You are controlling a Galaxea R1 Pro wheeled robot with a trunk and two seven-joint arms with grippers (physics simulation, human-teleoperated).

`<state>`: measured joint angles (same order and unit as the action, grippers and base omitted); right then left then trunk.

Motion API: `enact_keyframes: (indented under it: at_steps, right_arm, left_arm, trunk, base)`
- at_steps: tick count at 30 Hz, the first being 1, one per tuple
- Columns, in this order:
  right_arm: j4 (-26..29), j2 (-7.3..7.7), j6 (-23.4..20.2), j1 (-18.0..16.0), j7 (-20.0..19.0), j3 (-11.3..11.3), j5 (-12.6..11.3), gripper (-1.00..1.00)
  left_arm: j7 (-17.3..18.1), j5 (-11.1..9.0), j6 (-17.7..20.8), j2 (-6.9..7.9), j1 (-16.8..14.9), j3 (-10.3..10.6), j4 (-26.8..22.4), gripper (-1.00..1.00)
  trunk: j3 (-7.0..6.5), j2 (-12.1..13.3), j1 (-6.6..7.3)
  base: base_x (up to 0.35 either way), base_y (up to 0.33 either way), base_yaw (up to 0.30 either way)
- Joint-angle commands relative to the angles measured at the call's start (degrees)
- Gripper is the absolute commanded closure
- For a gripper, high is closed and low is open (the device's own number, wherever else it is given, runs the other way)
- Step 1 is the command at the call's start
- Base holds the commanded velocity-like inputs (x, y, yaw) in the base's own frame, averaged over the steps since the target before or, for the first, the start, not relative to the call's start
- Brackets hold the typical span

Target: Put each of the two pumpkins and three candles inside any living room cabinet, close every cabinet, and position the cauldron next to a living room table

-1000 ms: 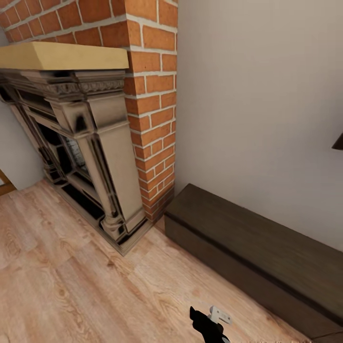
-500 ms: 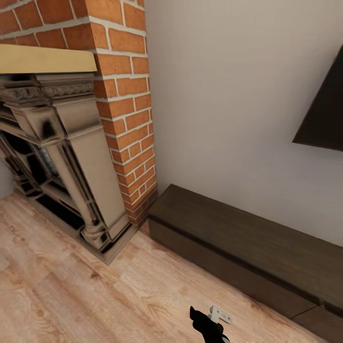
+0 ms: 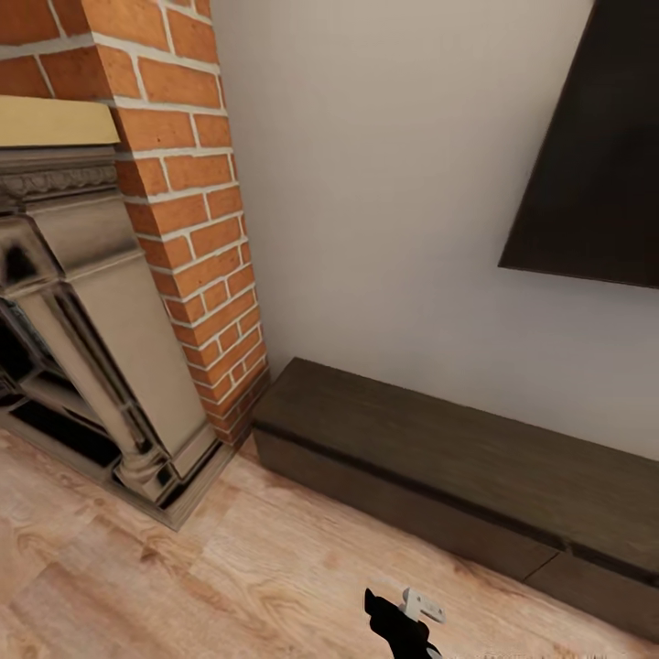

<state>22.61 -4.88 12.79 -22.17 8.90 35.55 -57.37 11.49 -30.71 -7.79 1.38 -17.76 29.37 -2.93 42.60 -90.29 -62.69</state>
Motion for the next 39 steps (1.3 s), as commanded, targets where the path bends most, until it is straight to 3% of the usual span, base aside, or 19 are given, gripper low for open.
enact_keyframes:
  at_steps: [1,22,25,28,31,35,39]
  right_arm:
    - [0.0,0.03,0.3,-0.1,0.3,0.5,-0.5,-1.00]
    - [0.0,0.02,0.3,-0.1,0.3,0.5,-0.4,-1.00]
    - [0.0,-0.03,0.3,0.0,0.3,0.5,-0.4,-1.00]
    - [0.0,-0.04,0.3,0.0,0.3,0.5,-0.4,-1.00]
    - [0.0,-0.04,0.3,-0.1,0.3,0.5,-0.4,-1.00]
    - [0.0,-0.04,0.3,-0.1,0.3,0.5,-0.4,-1.00]
    - [0.0,0.02,0.3,-0.1,0.3,0.5,-0.4,-1.00]
  left_arm:
    - [0.2,-0.6,-0.2,0.02,0.0,0.5,0.0,-1.00]
    - [0.1,-0.8,0.6,0.09,0.1,-0.2,-0.1,-1.00]
    - [0.1,-1.1,0.9,2.08,-0.1,-0.4,-0.4,-1.00]
    - [-0.8,-2.8,1.2,3.67,-0.4,-0.4,-0.7,-1.00]
    - [-4.3,-5.3,2.2,4.70,-1.5,-0.4,-0.9,-1.00]
    - [-11.4,-6.5,3.0,5.22,-5.3,-0.3,-4.1,-1.00]
    - [-12.5,-6.6,2.3,5.22,-6.2,-0.3,-5.6,-1.00]
  trunk:
    - [0.00,0.0,0.00]
    - [-0.82,0.0,0.00]
    - [-0.94,0.0,0.00]
    - [-1.06,0.0,0.00]
    - [-1.17,0.0,0.00]
    - [-1.33,0.0,0.00]
    - [-1.49,0.0,0.00]
  base:
    - [0.000,0.000,-0.266]
    - [0.000,0.000,-0.266]
    - [0.000,0.000,-0.266]
    - [0.000,0.000,-0.266]
    - [0.000,0.000,-0.266]
    - [0.000,0.000,-0.266]
    - [0.000,0.000,-0.266]
